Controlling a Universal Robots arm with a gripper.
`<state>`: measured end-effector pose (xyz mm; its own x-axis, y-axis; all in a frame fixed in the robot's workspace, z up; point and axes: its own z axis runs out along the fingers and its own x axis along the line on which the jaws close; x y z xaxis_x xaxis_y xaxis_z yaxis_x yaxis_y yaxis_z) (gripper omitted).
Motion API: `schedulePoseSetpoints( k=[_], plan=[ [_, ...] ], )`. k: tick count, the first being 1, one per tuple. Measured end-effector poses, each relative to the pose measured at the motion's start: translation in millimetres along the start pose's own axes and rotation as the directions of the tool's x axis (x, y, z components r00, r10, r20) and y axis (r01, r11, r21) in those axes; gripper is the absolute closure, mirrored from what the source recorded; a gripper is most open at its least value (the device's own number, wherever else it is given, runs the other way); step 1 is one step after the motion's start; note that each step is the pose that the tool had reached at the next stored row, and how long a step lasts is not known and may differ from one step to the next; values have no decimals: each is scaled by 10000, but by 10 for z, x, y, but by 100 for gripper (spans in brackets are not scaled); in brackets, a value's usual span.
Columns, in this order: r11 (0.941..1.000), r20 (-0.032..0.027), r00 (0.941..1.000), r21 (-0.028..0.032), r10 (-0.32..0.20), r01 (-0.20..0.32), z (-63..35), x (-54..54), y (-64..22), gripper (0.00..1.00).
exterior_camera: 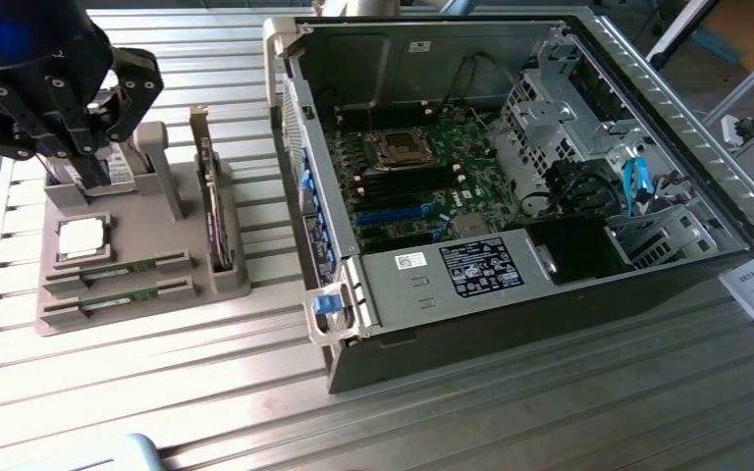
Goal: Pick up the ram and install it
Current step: 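Pick up the ram and move it above insertion slot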
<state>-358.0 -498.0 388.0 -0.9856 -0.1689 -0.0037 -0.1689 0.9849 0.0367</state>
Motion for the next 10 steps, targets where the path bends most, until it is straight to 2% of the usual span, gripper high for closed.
schedulePoseSetpoints(
  k=[3,4,8,9,10],
  plan=[
    [9974,-26,9974,-4,-716,716,3,0,0,89],
    [9936,-41,9936,-7,-1130,1130,4,0,0,89],
    [9809,-71,9808,-14,-1947,1947,5,0,0,89],
    [9750,-80,9749,-18,-2224,2224,6,0,0,89],
    [9716,-85,9715,-20,-2367,2367,6,0,0,89]
  ],
)
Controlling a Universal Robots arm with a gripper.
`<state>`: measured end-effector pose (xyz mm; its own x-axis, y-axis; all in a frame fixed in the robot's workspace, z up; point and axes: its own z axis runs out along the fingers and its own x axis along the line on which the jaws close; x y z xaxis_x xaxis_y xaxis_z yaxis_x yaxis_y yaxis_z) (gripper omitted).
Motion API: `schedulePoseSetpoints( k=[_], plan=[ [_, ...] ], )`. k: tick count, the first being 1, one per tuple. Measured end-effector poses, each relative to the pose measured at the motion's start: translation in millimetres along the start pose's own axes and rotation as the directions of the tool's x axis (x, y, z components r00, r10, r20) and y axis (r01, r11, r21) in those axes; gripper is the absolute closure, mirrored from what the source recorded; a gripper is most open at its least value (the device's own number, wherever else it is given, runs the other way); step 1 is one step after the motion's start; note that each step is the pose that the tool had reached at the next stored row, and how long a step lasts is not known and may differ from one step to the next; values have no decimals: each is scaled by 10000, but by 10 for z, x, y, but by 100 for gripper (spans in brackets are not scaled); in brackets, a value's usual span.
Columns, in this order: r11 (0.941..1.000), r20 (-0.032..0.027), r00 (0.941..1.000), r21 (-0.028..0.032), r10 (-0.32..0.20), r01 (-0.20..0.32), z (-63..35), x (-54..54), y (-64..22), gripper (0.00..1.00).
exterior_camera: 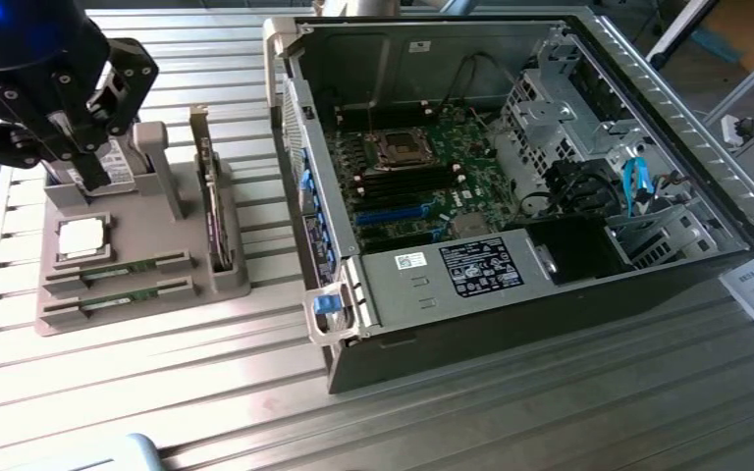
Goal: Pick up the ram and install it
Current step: 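Pick up the ram and move it above insertion slot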
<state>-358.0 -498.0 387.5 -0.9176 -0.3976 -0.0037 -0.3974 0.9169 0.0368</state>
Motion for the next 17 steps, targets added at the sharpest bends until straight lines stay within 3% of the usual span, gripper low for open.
schedulePoseSetpoints(
  k=[3,5,10,15,16,17],
  plan=[
    [9971,-28,9970,-4,-767,767,1,0,0,89],
    [9907,-50,9907,-8,-1359,1359,2,0,-1,89],
    [9744,-82,9744,-17,-2246,2246,4,0,0,89],
    [9495,-114,9494,-30,-3139,3139,6,0,-1,89],
    [9428,-121,9427,-33,-3333,3333,6,0,-1,89],
    [9312,-132,9311,-39,-3645,3645,6,0,-1,89]
  ],
)
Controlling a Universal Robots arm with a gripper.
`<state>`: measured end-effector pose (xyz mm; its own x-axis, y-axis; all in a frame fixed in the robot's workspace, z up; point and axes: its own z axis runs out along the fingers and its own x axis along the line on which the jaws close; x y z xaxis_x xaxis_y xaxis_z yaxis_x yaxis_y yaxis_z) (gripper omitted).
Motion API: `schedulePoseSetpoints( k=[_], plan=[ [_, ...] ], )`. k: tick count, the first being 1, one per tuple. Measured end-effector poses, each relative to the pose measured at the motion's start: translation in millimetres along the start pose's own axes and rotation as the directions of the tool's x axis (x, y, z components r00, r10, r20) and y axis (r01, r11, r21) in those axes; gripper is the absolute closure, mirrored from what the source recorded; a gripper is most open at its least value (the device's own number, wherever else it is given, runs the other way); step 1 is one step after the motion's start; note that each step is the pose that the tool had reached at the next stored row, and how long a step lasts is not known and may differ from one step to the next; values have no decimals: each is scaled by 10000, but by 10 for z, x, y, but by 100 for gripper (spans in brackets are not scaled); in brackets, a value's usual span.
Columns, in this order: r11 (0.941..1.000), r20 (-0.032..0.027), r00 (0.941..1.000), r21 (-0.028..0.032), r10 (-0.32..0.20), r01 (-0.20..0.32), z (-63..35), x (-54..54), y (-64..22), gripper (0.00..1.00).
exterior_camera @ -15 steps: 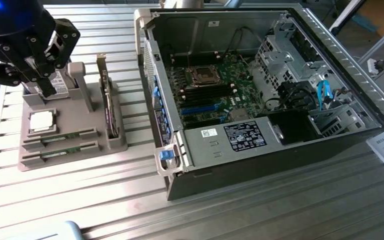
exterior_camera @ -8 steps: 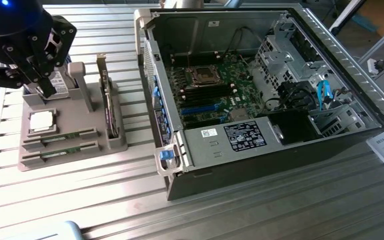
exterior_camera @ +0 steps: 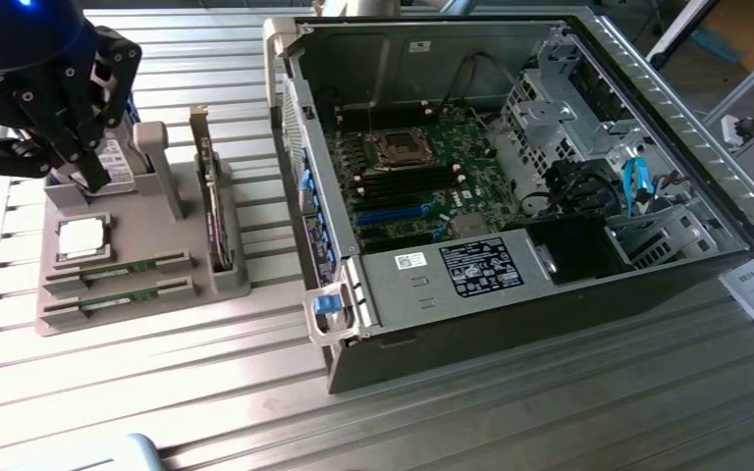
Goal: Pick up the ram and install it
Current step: 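Pick up the ram and move it above insertion slot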
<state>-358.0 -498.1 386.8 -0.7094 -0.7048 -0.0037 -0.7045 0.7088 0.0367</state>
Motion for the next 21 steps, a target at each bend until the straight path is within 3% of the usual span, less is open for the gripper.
schedulePoseSetpoints(
  k=[4,8,15,16,18,19,21],
  plan=[
    [9944,-38,9944,-6,-1055,1055,2,0,0,89],
    [9816,-70,9816,-14,-1910,1910,5,0,0,89],
    [9423,-120,9422,-34,-3349,3349,8,0,0,89],
    [9336,-129,9335,-38,-3584,3584,9,0,-1,89],
    [9100,-149,9099,-49,-4146,4146,10,0,0,89],
    [8921,-162,8919,-57,-4519,4519,11,0,0,89],
    [8705,-177,8703,-66,-4922,4922,12,0,0,89]
  ],
)
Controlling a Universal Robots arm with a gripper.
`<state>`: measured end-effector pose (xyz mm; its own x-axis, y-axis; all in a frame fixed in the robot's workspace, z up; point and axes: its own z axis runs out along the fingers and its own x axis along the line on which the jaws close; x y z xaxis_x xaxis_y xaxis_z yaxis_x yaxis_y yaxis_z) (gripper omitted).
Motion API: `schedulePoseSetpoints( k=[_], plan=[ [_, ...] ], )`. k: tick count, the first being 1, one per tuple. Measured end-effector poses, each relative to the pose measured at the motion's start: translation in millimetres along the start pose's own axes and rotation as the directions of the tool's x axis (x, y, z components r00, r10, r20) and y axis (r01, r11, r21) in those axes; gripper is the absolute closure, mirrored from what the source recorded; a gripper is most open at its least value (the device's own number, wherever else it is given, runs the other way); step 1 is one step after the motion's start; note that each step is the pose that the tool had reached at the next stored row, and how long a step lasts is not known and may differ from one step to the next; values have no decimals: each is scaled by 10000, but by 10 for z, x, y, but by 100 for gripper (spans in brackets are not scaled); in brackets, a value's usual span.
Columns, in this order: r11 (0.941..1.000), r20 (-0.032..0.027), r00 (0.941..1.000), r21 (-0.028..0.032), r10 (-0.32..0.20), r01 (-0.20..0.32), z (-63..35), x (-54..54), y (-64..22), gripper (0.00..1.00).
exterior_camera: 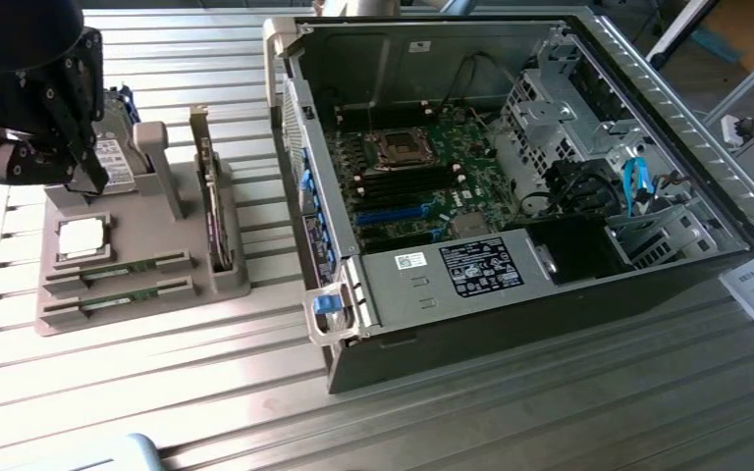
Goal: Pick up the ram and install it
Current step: 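Pick up the ram and move it above insertion slot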
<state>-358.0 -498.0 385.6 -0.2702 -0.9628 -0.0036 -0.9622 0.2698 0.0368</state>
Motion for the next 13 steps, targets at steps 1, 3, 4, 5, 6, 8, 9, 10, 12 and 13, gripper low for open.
schedulePoseSetpoints(
  k=[1,3,4,5,6,8,9,10,12,13],
  plan=[
    [9999,-6,9999,0,-157,157,1,0,0,89],
    [9985,-19,9985,-2,-544,544,2,0,-1,89],
    [9964,-31,9963,-4,-854,854,3,0,0,89],
    [9941,-39,9941,-5,-1081,1081,4,0,-1,89],
    [9912,-47,9912,-7,-1325,1325,6,0,-1,89],
    [9825,-67,9825,-13,-1863,1863,9,0,-1,89],
    [9787,-74,9786,-14,-2055,2054,10,0,-1,89],
    [9740,-82,9739,-17,-2267,2267,12,0,-1,89],
    [9678,-91,9678,-21,-2516,2516,12,0,-1,89],
    [9678,-91,9678,-21,-2516,2516,12,0,-1,89]
  ],
)
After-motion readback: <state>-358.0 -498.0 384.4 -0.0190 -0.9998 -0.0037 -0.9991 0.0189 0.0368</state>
